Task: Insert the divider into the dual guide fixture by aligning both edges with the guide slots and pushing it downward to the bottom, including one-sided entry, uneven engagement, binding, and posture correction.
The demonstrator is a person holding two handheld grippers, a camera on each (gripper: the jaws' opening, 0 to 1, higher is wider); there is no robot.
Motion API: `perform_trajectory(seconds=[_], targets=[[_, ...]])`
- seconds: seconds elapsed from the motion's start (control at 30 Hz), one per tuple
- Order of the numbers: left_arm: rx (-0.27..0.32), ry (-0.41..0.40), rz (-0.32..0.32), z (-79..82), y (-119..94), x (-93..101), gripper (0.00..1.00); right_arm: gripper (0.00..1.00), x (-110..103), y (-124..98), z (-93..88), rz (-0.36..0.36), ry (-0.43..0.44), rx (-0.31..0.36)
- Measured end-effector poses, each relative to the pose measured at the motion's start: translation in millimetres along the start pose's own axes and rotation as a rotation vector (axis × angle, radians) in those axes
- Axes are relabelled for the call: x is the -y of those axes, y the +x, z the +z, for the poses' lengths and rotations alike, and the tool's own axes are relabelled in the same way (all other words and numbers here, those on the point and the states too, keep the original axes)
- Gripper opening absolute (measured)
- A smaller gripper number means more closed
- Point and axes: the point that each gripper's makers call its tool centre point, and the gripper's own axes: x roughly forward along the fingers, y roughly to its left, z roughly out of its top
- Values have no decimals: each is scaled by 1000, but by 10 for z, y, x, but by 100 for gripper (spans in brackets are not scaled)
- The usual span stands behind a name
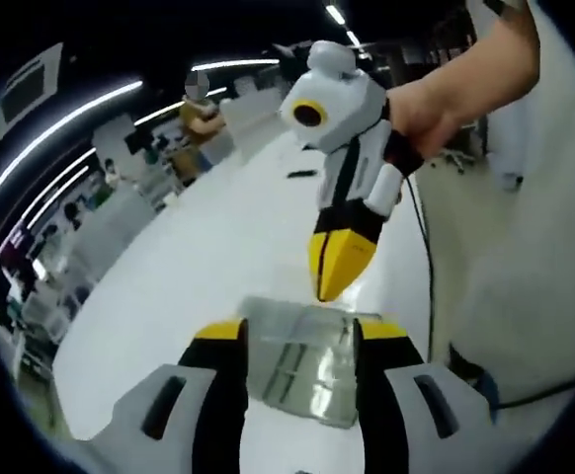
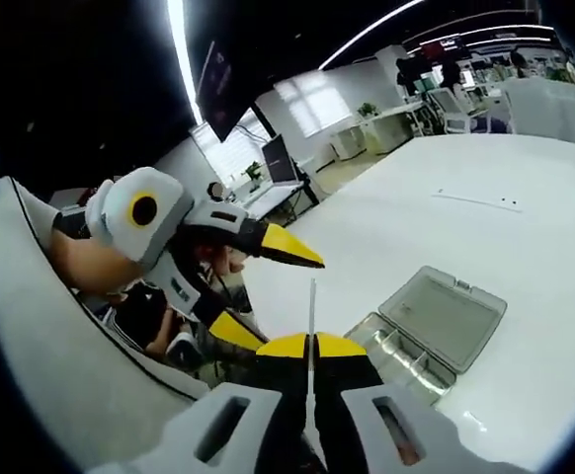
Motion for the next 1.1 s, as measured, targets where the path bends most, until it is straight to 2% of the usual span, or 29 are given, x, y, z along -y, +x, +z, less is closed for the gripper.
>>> perform_trajectory(seconds=[0.07, 0.2, 0.57, 1.1], targets=[[13, -51, -22, 15, -13, 4, 39, 0, 2, -3, 6, -1, -12, 1], [6, -39, -21, 11, -34, -38, 38, 0, -12, -12, 11, 2, -35, 0], [17, -117, -79, 5, -49, -41, 32, 0, -36, -21, 7, 10, -97, -13], [0, -86, -105, 11, -50, -22, 22, 0, -117, -3, -71, 25, -220, -65]])
